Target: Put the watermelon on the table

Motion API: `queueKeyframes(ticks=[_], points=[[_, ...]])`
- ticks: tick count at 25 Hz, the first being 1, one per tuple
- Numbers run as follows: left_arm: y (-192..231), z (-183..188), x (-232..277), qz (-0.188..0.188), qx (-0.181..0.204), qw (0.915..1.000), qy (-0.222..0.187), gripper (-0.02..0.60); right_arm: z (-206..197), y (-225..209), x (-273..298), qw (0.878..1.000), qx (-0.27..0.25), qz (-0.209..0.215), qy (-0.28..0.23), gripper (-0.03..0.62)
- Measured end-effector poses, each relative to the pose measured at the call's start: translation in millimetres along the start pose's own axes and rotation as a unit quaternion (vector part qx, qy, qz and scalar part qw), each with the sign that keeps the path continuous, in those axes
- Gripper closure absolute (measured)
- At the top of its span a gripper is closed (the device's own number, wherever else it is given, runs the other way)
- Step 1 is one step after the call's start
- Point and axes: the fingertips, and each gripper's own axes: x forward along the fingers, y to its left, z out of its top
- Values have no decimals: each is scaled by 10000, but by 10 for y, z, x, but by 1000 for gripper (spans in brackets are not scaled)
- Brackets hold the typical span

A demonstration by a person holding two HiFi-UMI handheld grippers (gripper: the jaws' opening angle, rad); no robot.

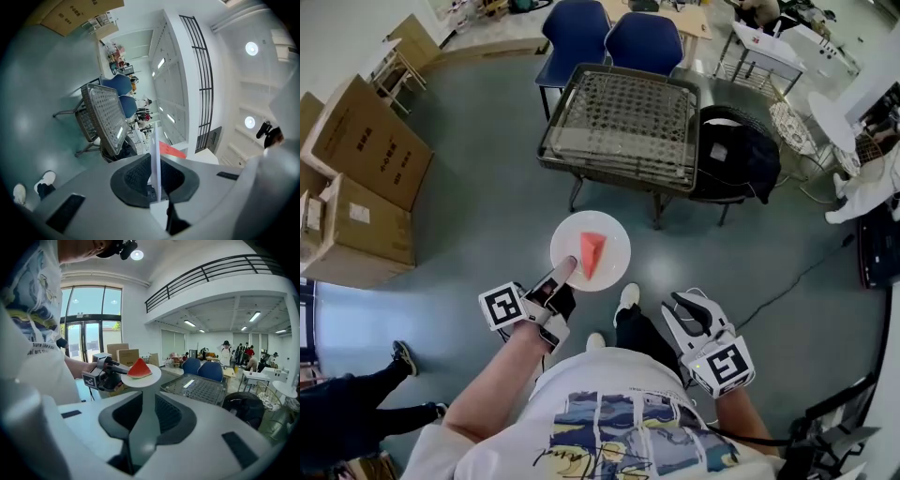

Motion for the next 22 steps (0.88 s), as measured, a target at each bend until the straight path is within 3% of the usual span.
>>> queueKeyframes(ticks=[4,9,13,19,22], points=[[91,450,582,36,-9,9999,-122,554,198,-687,395,10000,-40,59,-49,517],[246,1016,1249,181,269,9993,-163,555,495,-1425,765,9994,-240,142,-198,517],[403,1441,1769,176,239,9994,-157,555,543,-1908,1028,9999,-134,69,-51,517],[1009,2255,2463,297,137,9995,-41,555,631,-2474,1686,9995,307,-48,89,517],[1446,2739,2848,424,140,9990,98,555,680,-2857,2108,9971,639,-366,179,517]])
